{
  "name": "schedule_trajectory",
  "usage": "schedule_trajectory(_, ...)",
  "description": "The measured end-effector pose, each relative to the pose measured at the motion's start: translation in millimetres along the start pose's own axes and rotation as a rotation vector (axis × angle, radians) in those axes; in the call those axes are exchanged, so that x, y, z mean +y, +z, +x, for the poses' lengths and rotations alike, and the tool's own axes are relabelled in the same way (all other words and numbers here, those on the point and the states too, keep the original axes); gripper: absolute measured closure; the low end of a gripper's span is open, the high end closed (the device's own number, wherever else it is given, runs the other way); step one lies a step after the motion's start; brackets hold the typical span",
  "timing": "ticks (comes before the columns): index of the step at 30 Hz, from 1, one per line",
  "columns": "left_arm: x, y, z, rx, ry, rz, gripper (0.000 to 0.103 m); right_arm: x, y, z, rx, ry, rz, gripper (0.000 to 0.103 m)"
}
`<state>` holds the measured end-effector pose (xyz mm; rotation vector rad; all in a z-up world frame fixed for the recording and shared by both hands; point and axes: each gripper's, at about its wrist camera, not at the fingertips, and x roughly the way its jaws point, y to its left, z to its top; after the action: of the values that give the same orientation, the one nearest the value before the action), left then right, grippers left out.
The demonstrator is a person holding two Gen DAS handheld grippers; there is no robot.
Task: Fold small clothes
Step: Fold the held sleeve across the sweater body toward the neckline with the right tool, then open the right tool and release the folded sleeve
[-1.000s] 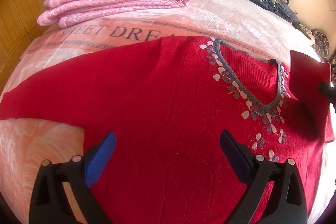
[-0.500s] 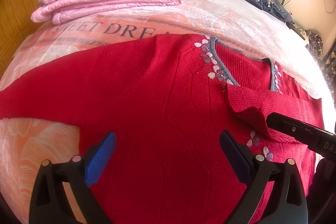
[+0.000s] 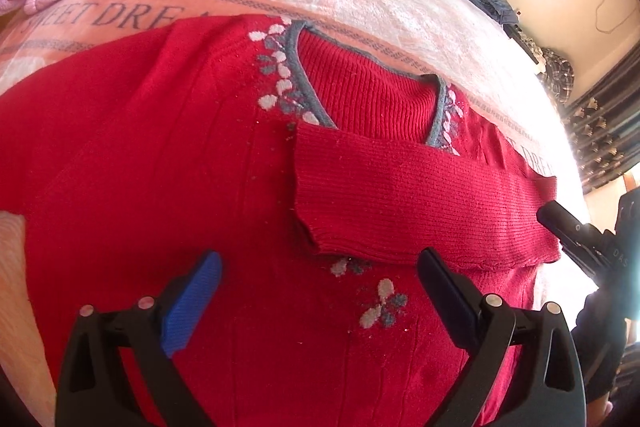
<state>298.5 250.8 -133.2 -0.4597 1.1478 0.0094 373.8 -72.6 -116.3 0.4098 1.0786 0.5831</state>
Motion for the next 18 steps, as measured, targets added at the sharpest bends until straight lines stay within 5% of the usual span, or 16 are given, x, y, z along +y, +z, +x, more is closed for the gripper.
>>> schedule_trajectory(4,-6.1,4.9,2.2,-0.007,-0.032,-0.029,0.009,-20.6,-3.8,-17.1,-0.015,-0.013,0.022,0.074)
schedule_trajectory(13,-26.9,8.8,9.3,-0.025,0.078,-0.032,0.069,-54.2,-9.2,-54.1,-0.052,-0.049,0.035,0.070)
schedule_trajectory(15,-27.7,8.1,7.5,-0.043,0.096,-0.015,0.094,-59.1,-8.8,-58.4,-0.060,-0.060,0.048,0.070)
schedule_trajectory(18,-27.2,8.1,1.8,-0.071,0.085,-0.014,0.098,-68.7,-7.4,-61.7,-0.070,-0.070,0.076,0.070)
